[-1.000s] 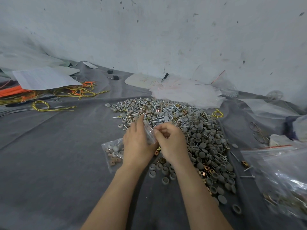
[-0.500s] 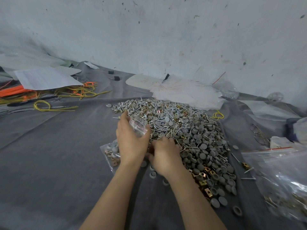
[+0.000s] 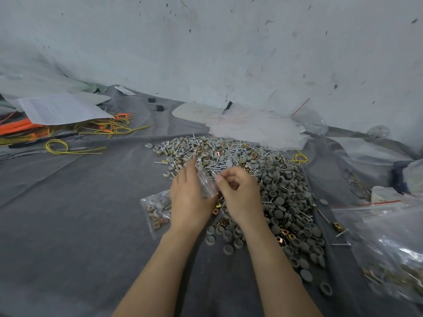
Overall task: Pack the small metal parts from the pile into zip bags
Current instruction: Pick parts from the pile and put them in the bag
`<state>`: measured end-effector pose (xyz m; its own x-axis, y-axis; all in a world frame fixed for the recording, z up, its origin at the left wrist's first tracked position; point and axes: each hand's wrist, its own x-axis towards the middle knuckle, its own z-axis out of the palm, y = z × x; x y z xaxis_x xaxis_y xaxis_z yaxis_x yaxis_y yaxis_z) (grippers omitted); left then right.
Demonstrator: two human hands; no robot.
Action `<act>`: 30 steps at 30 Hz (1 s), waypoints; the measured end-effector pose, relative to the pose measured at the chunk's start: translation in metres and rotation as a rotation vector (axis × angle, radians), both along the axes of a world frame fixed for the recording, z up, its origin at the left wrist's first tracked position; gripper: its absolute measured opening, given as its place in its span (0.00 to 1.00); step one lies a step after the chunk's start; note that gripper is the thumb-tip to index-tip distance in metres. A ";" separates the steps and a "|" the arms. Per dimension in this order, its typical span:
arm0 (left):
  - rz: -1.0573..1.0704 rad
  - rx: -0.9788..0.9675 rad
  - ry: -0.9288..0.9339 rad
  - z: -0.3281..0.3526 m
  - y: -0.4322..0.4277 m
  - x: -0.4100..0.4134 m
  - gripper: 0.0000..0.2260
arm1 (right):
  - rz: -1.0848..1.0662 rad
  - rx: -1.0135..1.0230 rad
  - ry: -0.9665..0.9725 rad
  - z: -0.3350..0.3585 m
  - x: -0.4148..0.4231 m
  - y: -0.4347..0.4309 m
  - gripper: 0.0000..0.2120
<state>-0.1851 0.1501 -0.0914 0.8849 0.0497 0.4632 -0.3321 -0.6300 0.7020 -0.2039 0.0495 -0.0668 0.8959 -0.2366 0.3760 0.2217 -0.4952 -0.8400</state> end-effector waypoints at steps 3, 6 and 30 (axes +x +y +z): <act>-0.016 0.001 -0.002 0.000 0.000 0.000 0.35 | 0.145 -0.062 0.012 0.001 -0.001 0.004 0.06; 0.017 -0.056 0.010 0.001 0.002 0.002 0.36 | 0.068 -0.077 -0.017 0.002 -0.002 -0.001 0.10; 0.088 -0.205 -0.018 0.001 0.003 0.006 0.35 | -0.169 -0.633 0.236 -0.014 -0.003 0.003 0.06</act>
<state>-0.1793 0.1531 -0.0905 0.8646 0.2207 0.4514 -0.2961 -0.5018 0.8127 -0.2071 0.0528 -0.0808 0.9409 -0.1795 0.2871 -0.0546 -0.9173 -0.3944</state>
